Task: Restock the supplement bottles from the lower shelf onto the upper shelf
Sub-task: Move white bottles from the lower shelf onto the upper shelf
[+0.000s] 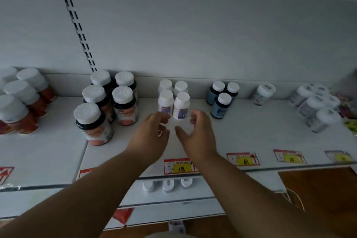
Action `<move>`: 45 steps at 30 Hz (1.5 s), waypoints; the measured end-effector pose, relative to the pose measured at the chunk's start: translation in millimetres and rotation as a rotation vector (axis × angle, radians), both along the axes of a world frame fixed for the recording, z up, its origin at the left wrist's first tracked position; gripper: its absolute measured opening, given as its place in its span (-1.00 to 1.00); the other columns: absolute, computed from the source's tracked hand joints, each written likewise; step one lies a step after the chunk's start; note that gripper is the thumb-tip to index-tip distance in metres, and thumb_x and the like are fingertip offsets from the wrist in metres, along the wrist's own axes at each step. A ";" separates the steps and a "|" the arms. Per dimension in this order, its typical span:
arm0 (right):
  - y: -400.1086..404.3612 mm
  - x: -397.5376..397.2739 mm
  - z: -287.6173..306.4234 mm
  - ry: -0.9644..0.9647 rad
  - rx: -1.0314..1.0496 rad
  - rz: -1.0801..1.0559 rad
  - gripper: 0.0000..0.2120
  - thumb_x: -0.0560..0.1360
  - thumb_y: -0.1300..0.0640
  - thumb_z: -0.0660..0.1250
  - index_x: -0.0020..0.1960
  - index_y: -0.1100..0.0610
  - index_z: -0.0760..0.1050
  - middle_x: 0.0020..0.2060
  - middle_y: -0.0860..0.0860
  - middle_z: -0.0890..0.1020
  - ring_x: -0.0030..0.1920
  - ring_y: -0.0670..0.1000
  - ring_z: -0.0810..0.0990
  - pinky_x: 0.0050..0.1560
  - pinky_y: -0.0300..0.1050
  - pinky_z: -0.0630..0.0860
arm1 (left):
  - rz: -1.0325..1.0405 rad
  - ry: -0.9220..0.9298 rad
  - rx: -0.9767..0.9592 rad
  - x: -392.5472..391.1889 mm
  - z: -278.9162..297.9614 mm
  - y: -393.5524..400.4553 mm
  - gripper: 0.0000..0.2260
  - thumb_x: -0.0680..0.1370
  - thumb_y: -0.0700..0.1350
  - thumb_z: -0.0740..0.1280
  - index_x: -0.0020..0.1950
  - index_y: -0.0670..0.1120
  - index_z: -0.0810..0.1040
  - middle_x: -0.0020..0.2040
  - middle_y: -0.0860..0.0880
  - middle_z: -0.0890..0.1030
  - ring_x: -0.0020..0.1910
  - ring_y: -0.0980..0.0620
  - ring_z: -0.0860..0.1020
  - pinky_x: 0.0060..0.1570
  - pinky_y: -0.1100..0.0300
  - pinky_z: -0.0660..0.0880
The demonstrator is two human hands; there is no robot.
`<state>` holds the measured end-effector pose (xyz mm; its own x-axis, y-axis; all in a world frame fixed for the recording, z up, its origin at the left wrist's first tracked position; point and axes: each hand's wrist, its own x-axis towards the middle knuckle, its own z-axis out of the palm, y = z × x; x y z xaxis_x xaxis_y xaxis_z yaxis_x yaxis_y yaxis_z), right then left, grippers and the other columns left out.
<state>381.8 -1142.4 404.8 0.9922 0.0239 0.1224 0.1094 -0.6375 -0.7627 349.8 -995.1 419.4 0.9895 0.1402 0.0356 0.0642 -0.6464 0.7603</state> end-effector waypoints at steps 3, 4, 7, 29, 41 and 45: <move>12.6 -43.1 11.5 -0.068 0.000 -0.043 -0.49 0.45 0.04 0.49 0.32 0.10 0.39 0.14 -0.04 0.46 0.15 -0.07 0.48 0.12 -0.20 0.45 | -0.111 -0.086 0.011 -24.6 5.4 11.1 -0.70 0.57 -0.18 0.35 0.29 0.02 0.50 0.17 0.08 0.54 -0.01 0.16 0.55 0.03 0.25 0.50; 16.8 -58.7 14.4 -0.078 0.012 -0.067 -0.48 0.46 0.04 0.48 0.34 0.09 0.38 0.17 -0.03 0.47 0.16 -0.08 0.48 0.12 -0.23 0.46 | -0.150 -0.106 0.011 -33.9 6.6 15.2 -0.70 0.56 -0.19 0.35 0.28 0.01 0.50 0.16 0.08 0.54 -0.01 0.16 0.55 0.04 0.24 0.52; 28.1 -110.1 23.8 -0.090 0.054 -0.136 -0.50 0.49 0.05 0.46 0.37 0.06 0.39 0.21 -0.05 0.48 0.16 -0.14 0.47 0.08 -0.43 0.43 | -0.263 -0.145 0.040 -64.0 9.5 29.0 -0.70 0.55 -0.22 0.36 0.25 0.02 0.51 0.12 0.11 0.54 -0.05 0.24 0.54 0.01 0.41 0.48; 62.4 -249.3 -207.6 0.304 0.109 -0.197 -0.60 0.54 -0.02 0.38 0.35 -0.10 0.40 0.22 -0.18 0.50 0.09 -0.28 0.46 -0.01 -0.51 0.36 | -0.316 0.280 0.075 -193.6 -216.4 59.3 -0.74 0.57 -0.15 0.34 0.14 0.19 0.45 0.04 0.20 0.56 -0.05 0.28 0.54 -0.16 0.50 0.39; 99.3 -155.7 -395.7 0.409 0.067 -0.272 -0.65 0.64 0.19 0.22 0.41 0.01 0.38 0.36 -0.06 0.50 0.35 -0.05 0.48 0.17 -0.32 0.33 | -0.055 0.330 0.069 -67.3 -401.4 81.7 -0.45 0.48 0.16 0.45 0.39 0.06 0.35 0.26 0.07 0.51 0.08 0.09 0.57 0.11 0.08 0.55; 106.9 -132.9 -417.2 0.387 0.091 -0.311 -0.70 0.64 0.21 0.20 0.35 0.02 0.42 0.29 -0.03 0.53 0.31 -0.04 0.49 0.13 -0.33 0.29 | -0.077 0.285 0.127 -39.8 -421.0 65.8 -0.30 0.36 0.31 0.49 0.38 0.05 0.36 0.26 0.06 0.53 0.14 0.05 0.54 0.03 0.16 0.52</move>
<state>249.0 -1035.5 -12.4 0.9239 -0.2733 -0.2679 -0.3766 -0.5239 -0.7640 310.1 -929.3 -1.5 0.9696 0.0771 -0.2324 0.2107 -0.7460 0.6317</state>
